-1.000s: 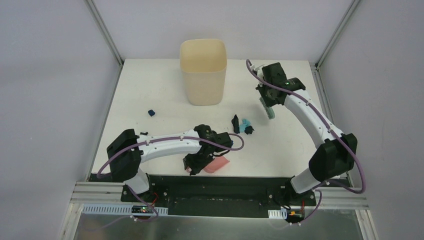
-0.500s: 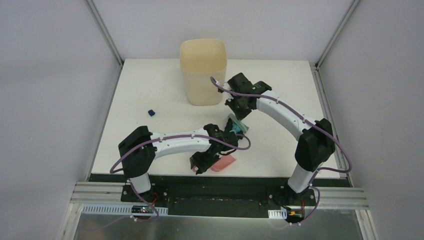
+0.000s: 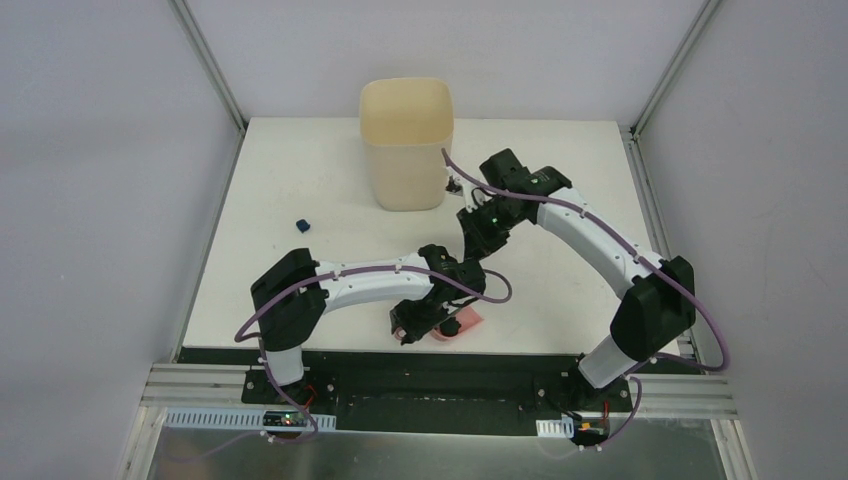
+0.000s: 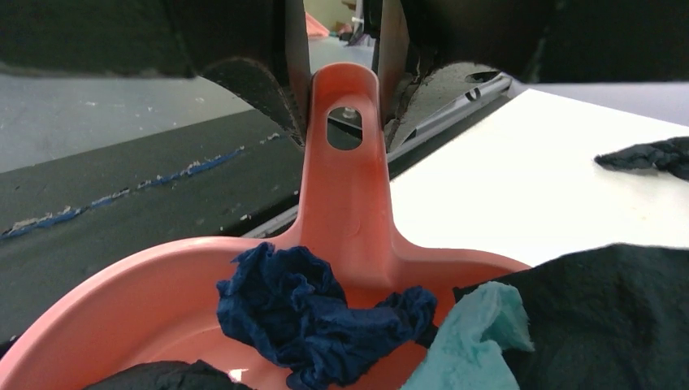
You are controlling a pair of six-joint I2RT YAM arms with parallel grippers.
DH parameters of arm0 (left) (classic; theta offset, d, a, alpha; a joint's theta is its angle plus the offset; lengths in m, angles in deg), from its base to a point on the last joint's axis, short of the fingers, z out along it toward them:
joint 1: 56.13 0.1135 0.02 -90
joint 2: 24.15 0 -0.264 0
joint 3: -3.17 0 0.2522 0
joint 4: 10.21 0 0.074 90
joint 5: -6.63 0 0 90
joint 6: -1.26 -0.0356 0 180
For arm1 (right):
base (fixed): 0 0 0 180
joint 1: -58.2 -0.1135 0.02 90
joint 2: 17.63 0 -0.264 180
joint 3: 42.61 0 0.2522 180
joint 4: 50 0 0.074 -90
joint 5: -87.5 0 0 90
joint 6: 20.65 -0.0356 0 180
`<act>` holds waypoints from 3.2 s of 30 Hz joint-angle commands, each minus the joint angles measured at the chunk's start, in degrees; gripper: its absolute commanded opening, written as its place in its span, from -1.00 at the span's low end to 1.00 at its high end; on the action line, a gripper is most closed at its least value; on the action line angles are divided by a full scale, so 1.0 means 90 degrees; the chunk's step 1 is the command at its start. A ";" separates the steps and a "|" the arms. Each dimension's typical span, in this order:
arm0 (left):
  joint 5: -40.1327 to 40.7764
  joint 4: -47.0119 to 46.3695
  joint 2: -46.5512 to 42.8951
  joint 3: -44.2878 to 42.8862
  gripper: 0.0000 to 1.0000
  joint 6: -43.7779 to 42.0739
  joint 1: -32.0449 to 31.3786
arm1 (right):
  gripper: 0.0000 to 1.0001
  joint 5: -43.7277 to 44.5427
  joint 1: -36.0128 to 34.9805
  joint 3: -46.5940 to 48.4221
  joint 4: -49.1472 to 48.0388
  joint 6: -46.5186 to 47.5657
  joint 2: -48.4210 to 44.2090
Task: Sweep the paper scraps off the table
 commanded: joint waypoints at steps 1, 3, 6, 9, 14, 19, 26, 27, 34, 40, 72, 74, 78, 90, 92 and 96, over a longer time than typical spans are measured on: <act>0.0413 -0.0151 -0.0179 -0.0185 -0.59 -0.0089 0.0088 | -1.00 -0.0811 0.0407 0.0226 0.0574 -0.0251 -0.0385; 0.0388 -0.0116 -0.0317 -0.0131 -0.60 -0.0122 0.0087 | -1.00 -0.0706 0.0669 0.0540 0.0873 -0.0238 -0.0245; 0.0353 0.0036 -0.0567 -0.0030 -0.59 -0.0150 0.0087 | -1.00 -0.0381 0.0870 0.0941 0.1138 -0.0095 -0.0187; 0.0357 0.0248 -0.0835 0.0046 -0.60 -0.0093 0.0088 | -1.00 -0.0062 0.0888 0.1238 0.1244 0.0044 -0.0243; -0.0014 0.0469 -0.1222 0.0220 -0.60 0.0020 0.0087 | -1.00 0.0723 0.0882 0.1449 0.0942 0.0124 -0.0407; 0.0112 0.0723 -0.1442 0.0408 -0.61 0.0363 0.0085 | -1.00 0.1308 0.0883 0.1517 0.0528 0.0119 -0.0334; -0.0028 0.0877 -0.1573 0.0694 -0.62 0.0968 0.0085 | -1.00 0.1977 0.0826 0.1792 0.0279 -0.0028 0.0078; -0.0018 0.0904 -0.1539 0.0726 -0.62 0.0997 0.0086 | -1.00 0.2034 0.0800 0.1789 0.0290 -0.0077 0.0136; -0.0054 0.1144 -0.0980 0.0735 -0.65 0.0960 0.0086 | -1.00 0.2622 0.0357 0.1267 0.0039 -0.0153 0.0358; -0.0153 0.0978 -0.0740 0.0585 -0.65 0.0826 0.0104 | -1.00 0.2726 0.0088 0.1228 0.0093 -0.0237 0.0757; 0.1219 -0.1059 -0.1016 0.1654 -0.59 0.1241 0.0184 | -1.00 0.1341 0.0064 0.0789 0.0154 -0.0258 0.0067; 0.1400 -0.1095 -0.1099 0.1767 -0.60 0.1325 0.0184 | -1.00 0.1353 0.0087 0.0885 0.0197 -0.0255 0.0059; 0.1414 -0.1313 -0.1260 0.1992 -0.60 0.1371 0.0184 | -1.00 0.1408 0.0114 0.0991 0.0260 -0.0255 -0.0051; 0.1647 -0.1740 -0.1975 0.2208 -0.67 0.1249 0.0116 | -1.00 0.1489 0.1019 0.0801 0.0077 -0.0353 -0.0395; 0.1648 -0.1757 -0.2055 0.2193 -0.68 0.1213 0.0110 | -1.00 0.1436 0.1205 0.0714 0.0041 -0.0367 -0.0505; 0.1653 -0.1694 -0.2177 0.2109 -0.68 0.1169 0.0106 | -1.00 0.0685 0.1707 0.0454 -0.0019 -0.0319 -0.0803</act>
